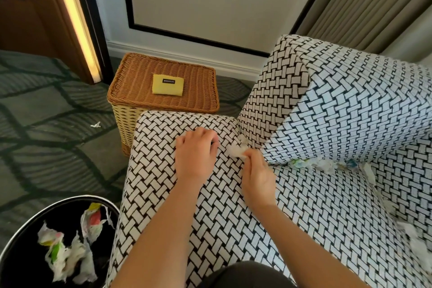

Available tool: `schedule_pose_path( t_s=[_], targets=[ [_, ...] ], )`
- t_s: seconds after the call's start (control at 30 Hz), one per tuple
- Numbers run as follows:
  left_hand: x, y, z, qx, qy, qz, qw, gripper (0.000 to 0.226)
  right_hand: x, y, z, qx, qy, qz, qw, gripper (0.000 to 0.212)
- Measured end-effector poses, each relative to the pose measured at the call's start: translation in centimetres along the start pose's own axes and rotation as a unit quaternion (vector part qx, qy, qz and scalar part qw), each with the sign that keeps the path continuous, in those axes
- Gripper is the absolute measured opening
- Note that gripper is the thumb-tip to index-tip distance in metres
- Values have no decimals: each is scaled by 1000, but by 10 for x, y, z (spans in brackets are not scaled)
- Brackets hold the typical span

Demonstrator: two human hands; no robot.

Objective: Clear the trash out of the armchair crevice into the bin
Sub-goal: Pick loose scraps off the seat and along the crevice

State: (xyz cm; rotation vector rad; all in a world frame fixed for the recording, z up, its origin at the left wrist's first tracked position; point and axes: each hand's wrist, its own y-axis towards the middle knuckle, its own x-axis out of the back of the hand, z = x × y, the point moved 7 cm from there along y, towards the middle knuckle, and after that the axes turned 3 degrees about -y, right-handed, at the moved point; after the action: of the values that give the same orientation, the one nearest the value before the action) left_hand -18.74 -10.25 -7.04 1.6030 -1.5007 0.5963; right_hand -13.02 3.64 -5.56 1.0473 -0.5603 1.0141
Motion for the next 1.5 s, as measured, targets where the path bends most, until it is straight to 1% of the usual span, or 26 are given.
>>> schedule_pose_path(
  t_s=[0.07, 0.13, 0.2, 0.27, 0.33, 0.43, 0.5, 0.57, 0.63, 0.7, 0.8, 0.83, 0.9, 0.97, 1.03, 1.07, 1.1, 1.13, 1.17, 1.2, 1.23, 1.27, 1.3, 1.33, 1.4, 1.5],
  targets=[
    [1, -1, -5, -19, -20, 2, 1000, 3, -1, -1, 5, 45, 15, -4, 999, 16],
    [1, -3, -11, -23, -62, 9, 998, 5, -4, -1, 5, 71, 40, 21, 996, 13],
    [-1, -8, -19, -25, -121, 14, 992, 7, -7, -2, 2, 46, 86, 61, 993, 14],
    [-6, -18, -31, -34, -168, 26, 985, 4, -8, -3, -1, 14, 143, 89, 986, 21],
    [-11, -28, -44, -67, -161, 36, 984, 12, -5, -4, -6, -28, 200, 91, 975, 19],
    [-16, -31, -54, -119, -100, 55, 986, 35, 1, 0, -16, -94, 250, 65, 961, 12],
    [-17, -31, -58, -138, -80, 72, 985, 49, 3, 1, -21, -113, 268, 54, 955, 13],
    [-19, -32, -60, -140, -74, 84, 984, 56, 2, 1, -22, -124, 285, 62, 948, 19],
    [-22, -30, -57, -126, -80, 81, 986, 51, 2, 2, -22, -124, 269, 65, 953, 18],
    [-22, -25, -52, -93, -119, 65, 986, 37, 2, 1, -22, -122, 265, 63, 954, 15],
    [-16, -21, -36, 6, -207, 10, 978, 26, 1, 1, -23, -132, 261, 73, 954, 19],
    [-11, -22, -28, 52, -242, -23, 969, 26, 0, 1, -23, -133, 241, 77, 958, 20],
    [2, -31, -11, 138, -313, -106, 934, 27, 0, 3, -18, -112, 209, 84, 968, 23],
    [12, -39, -3, 172, -348, -168, 906, 26, 3, 11, -6, -86, 196, 103, 971, 27],
    [19, -44, -3, 161, -354, -190, 902, 22, 8, 29, 15, -20, 145, 129, 981, 32],
    [22, -44, -6, 148, -335, -194, 910, 22, 9, 42, 28, 31, 85, 140, 986, 34],
    [22, -44, -5, 142, -306, -201, 920, 23, 9, 58, 43, 93, -6, 159, 983, 36],
    [21, -43, -3, 144, -280, -205, 927, 20, 4, 73, 55, 163, -133, 191, 959, 38],
    [19, -42, -1, 154, -265, -201, 930, 14, -4, 85, 61, 221, -264, 237, 908, 37],
    [17, -42, 1, 167, -262, -195, 930, 9, -10, 94, 62, 261, -374, 287, 842, 36],
    [16, -42, 2, 177, -261, -187, 930, 7, -18, 99, 59, 282, -450, 341, 776, 36],
    [15, -43, 3, 183, -260, -180, 931, 7, -24, 102, 54, 293, -497, 385, 720, 39],
    [15, -43, 3, 185, -260, -174, 931, 7, -31, 104, 49, 301, -524, 418, 678, 43],
    [15, -43, 2, 184, -263, -170, 932, 7, -36, 105, 45, 306, -538, 440, 651, 47],
    [17, -42, 1, 183, -276, -170, 928, 7, -49, 109, 40, 309, -545, 468, 623, 54],
    [19, -40, 2, 186, -287, -174, 923, 8, -60, 115, 36, 290, -534, 496, 620, 53]
  ],
)
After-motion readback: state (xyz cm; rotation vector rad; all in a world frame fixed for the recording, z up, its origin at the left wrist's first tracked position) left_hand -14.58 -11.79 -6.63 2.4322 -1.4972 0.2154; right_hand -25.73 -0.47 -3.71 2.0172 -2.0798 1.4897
